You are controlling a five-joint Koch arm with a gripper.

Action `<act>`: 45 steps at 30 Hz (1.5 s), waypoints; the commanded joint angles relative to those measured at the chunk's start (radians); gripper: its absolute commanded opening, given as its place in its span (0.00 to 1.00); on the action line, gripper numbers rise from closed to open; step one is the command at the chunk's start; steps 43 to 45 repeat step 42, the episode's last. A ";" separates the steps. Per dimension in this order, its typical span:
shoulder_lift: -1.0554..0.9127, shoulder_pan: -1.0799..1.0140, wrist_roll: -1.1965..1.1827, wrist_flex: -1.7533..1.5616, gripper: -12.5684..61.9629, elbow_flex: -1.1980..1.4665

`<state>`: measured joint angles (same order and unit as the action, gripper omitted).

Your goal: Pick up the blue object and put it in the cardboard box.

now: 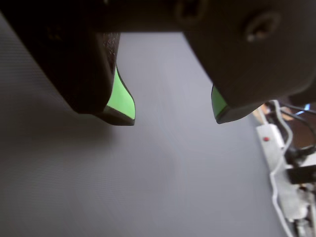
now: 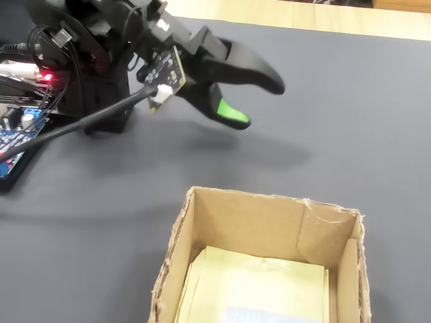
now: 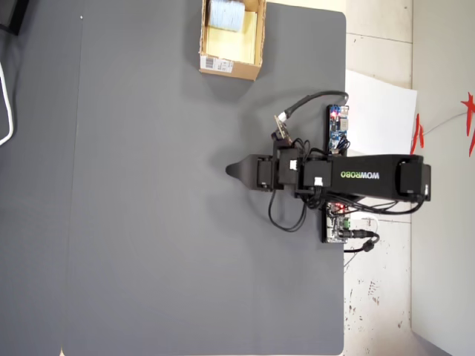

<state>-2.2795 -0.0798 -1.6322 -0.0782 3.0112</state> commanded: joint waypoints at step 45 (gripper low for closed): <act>-0.084 -0.020 -0.012 0.071 0.64 0.107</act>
